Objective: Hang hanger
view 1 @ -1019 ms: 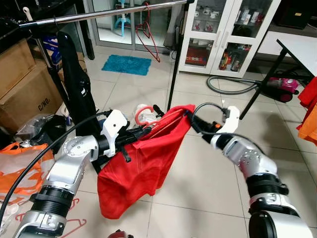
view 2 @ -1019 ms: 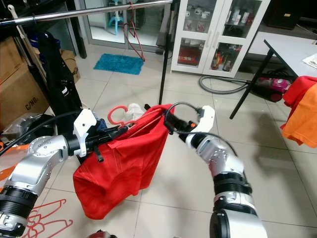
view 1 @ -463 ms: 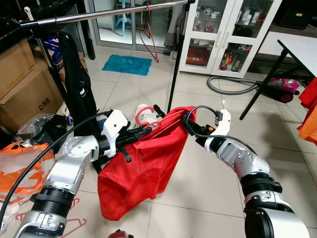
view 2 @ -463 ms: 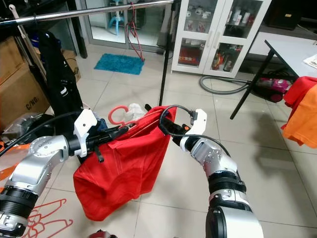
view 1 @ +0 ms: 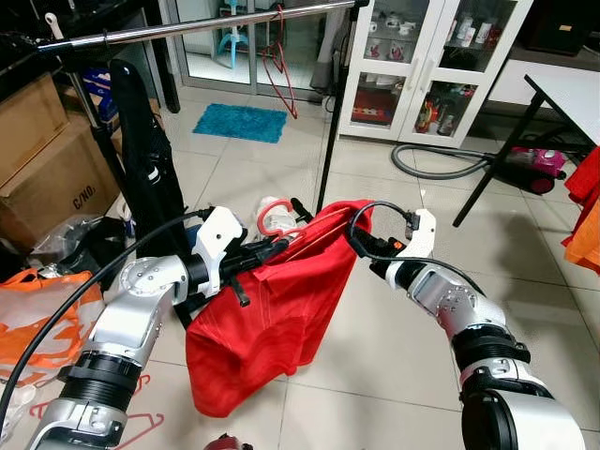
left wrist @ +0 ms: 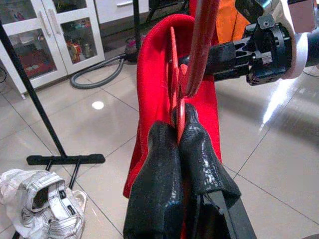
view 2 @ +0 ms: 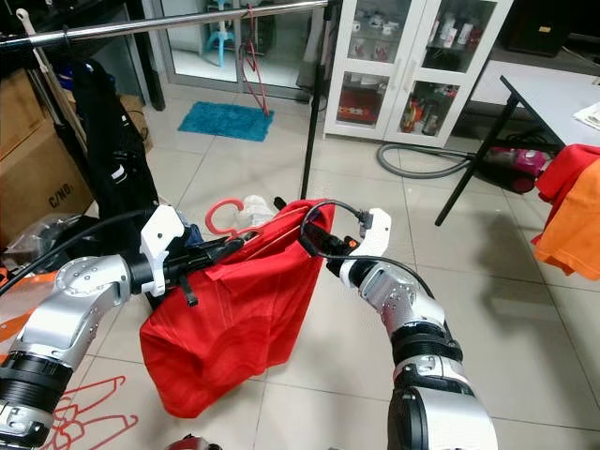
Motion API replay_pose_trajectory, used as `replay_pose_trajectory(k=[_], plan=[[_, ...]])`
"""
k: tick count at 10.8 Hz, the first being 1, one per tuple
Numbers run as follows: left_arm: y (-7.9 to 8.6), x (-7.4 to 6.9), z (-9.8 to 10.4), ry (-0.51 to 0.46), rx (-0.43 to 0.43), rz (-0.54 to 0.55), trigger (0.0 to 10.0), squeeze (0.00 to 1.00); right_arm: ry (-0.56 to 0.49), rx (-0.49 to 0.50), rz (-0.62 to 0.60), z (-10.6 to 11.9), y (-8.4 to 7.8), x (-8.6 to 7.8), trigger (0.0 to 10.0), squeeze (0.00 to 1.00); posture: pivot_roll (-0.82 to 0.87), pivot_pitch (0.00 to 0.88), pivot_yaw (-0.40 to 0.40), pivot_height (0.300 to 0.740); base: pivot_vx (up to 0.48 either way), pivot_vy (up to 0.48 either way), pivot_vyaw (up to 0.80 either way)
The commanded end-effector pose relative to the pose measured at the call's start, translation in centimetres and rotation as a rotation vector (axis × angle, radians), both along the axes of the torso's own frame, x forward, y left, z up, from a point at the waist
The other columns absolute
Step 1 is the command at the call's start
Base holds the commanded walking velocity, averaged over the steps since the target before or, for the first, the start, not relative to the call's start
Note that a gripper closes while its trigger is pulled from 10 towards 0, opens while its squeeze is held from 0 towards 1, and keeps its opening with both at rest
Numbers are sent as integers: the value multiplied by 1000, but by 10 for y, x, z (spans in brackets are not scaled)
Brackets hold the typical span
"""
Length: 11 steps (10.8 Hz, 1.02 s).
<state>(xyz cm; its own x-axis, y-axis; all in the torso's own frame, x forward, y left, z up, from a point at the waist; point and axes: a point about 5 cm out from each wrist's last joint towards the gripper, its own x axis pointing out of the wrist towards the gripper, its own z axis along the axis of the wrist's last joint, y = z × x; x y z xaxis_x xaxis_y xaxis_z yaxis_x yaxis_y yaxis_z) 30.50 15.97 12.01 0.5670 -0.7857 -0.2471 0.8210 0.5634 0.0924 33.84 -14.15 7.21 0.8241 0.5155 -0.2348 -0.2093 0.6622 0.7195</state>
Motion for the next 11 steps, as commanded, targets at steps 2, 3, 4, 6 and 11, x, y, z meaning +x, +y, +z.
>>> replay_pose_trajectory(k=[2, 3, 4, 6, 11], plan=[[-4, 2, 12, -47, -16, -13, 10000, 0, -16, -6, -7, 5, -2, 4, 0, 0, 13, 0, -51, 740, 0, 0, 0], [-5, 2, 12, -47, -18, -15, 10000, 0, -21, 0, -7, 5, -2, 4, 0, 0, 11, 0, -50, 740, 0, 0, 0], [-5, 2, 12, -46, -17, -14, 10000, 0, -27, 3, -8, 6, -4, 3, 0, 0, 7, 0, -52, 740, 0, 0, 0], [-4, 1, 9, -40, -12, -9, 10000, 0, -47, 4, -11, 12, -8, 5, 0, 0, 5, 0, -56, 740, 0, 0, 0], [10, -2, -15, 29, 133, 26, 10000, 0, -251, 33, 31, 71, -25, 6, 0, 0, 3, 0, -56, 740, 0, 0, 0]])
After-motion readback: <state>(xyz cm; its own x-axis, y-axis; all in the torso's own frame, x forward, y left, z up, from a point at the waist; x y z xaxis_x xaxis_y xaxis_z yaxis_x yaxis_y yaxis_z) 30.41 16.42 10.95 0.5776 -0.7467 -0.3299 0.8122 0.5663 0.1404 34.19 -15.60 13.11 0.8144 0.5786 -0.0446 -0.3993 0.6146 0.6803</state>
